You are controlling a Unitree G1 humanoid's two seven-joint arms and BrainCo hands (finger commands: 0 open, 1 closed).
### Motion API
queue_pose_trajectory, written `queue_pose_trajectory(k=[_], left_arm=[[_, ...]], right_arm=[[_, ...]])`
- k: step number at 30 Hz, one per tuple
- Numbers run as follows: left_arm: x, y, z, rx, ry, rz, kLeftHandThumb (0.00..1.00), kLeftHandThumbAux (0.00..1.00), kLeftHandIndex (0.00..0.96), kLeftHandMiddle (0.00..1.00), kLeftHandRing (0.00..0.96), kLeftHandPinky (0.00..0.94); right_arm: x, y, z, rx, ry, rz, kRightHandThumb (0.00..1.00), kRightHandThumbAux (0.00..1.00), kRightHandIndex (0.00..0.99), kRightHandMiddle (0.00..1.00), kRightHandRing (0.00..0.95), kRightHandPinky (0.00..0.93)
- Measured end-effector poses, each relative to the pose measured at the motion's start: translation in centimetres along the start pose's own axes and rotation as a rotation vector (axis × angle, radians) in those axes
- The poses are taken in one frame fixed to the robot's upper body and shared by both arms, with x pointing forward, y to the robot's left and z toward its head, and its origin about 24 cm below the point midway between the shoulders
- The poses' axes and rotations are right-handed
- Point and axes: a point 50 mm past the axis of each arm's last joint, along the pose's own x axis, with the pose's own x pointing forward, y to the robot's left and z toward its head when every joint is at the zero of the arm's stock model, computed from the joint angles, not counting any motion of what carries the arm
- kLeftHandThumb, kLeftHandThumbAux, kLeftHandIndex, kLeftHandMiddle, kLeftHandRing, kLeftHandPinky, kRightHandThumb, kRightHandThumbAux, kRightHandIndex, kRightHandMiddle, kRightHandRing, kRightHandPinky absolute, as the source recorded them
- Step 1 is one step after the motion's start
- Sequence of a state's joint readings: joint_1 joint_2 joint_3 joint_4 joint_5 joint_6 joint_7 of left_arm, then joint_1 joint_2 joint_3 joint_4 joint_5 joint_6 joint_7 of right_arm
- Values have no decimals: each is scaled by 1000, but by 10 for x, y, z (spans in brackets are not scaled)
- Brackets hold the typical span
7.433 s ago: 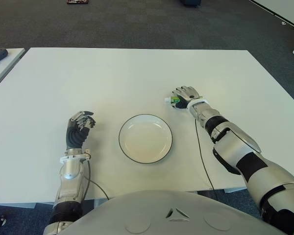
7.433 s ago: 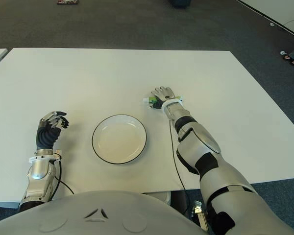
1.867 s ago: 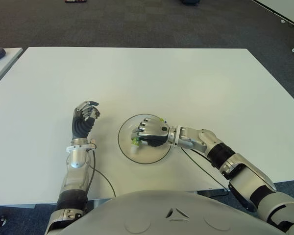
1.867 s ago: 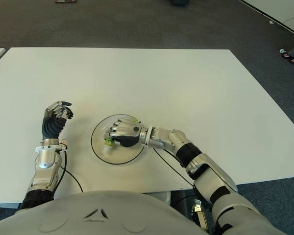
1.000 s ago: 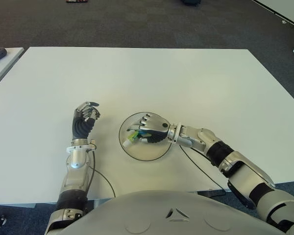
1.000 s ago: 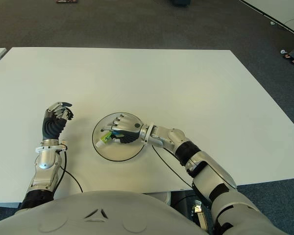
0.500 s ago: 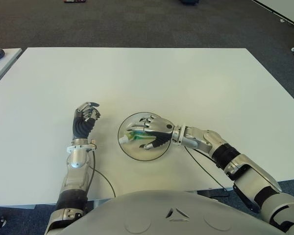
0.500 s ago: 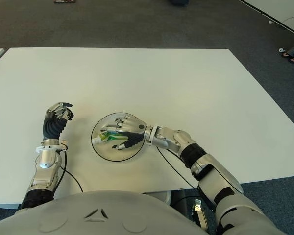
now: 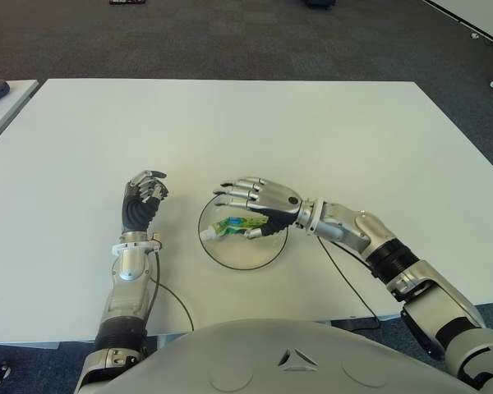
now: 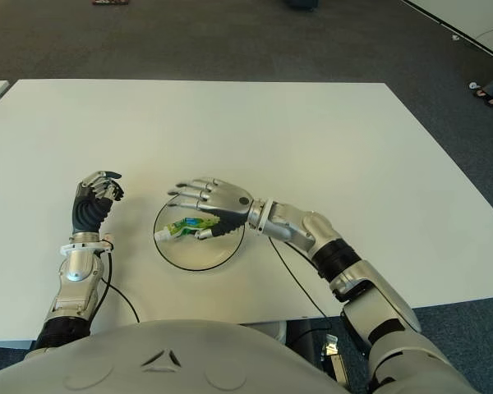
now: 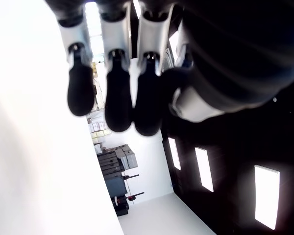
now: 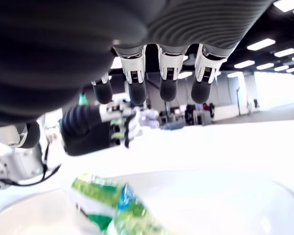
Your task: Put the toothpaste on the table into the plate.
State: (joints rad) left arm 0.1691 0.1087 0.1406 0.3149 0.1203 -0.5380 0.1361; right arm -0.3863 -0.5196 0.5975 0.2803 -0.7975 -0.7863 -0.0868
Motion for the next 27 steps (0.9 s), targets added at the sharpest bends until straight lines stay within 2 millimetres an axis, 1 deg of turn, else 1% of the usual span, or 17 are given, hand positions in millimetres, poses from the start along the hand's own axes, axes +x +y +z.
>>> queue_pose_trajectory(k=[5, 9, 12, 16, 17, 19, 20, 22, 23, 24, 26, 27], left_arm=[[0, 0, -2, 2, 15, 4, 696, 717, 434, 658, 635, 613], [0, 0, -2, 2, 18, 4, 697, 717, 434, 662, 639, 620], [0, 0, -2, 1, 17, 4, 697, 717, 434, 664, 642, 614], [1, 0, -1, 0, 16, 4, 698, 717, 434, 663, 640, 605], [1, 0, -1, -1, 16, 5, 698, 717, 434, 662, 639, 605], [1, 0, -1, -2, 16, 5, 698, 717, 434, 662, 638, 605], [1, 0, -1, -3, 16, 6, 697, 717, 434, 661, 638, 605], [2, 0, -1, -3, 15, 5, 696, 718, 434, 660, 637, 604], [2, 0, -1, -3, 16, 5, 695, 718, 434, 661, 638, 607], [3, 0, -2, -2, 17, 5, 695, 718, 433, 661, 638, 608], [4, 0, -2, 1, 16, 2, 693, 719, 434, 663, 640, 611], [4, 0, -2, 3, 16, 1, 693, 719, 434, 665, 643, 616]], right_arm=[[-5, -18, -3, 27, 3, -31, 353, 255, 0, 0, 0, 0], [-6, -27, -4, 44, 1, -47, 315, 274, 0, 0, 0, 0], [-7, -33, -3, 60, -2, -60, 262, 319, 0, 0, 0, 0], [-10, -46, 0, 89, 9, -121, 184, 415, 0, 0, 0, 0], [-11, -48, 0, 93, 17, -139, 173, 464, 0, 0, 0, 2], [-14, -51, -1, 102, 43, -178, 164, 507, 0, 0, 0, 4], [-15, -52, -1, 108, 57, -197, 169, 562, 0, 0, 0, 16], [-18, -51, -2, 126, 92, -251, 185, 636, 0, 3, 0, 37], [-19, -51, -3, 140, 110, -287, 200, 680, 0, 22, 15, 56], [-21, -50, -3, 152, 124, -316, 206, 696, 0, 28, 20, 62], [-23, -47, -4, 192, 158, -404, 239, 749, 0, 75, 58, 81], [-25, -45, -4, 210, 170, -437, 254, 763, 17, 93, 73, 86]])
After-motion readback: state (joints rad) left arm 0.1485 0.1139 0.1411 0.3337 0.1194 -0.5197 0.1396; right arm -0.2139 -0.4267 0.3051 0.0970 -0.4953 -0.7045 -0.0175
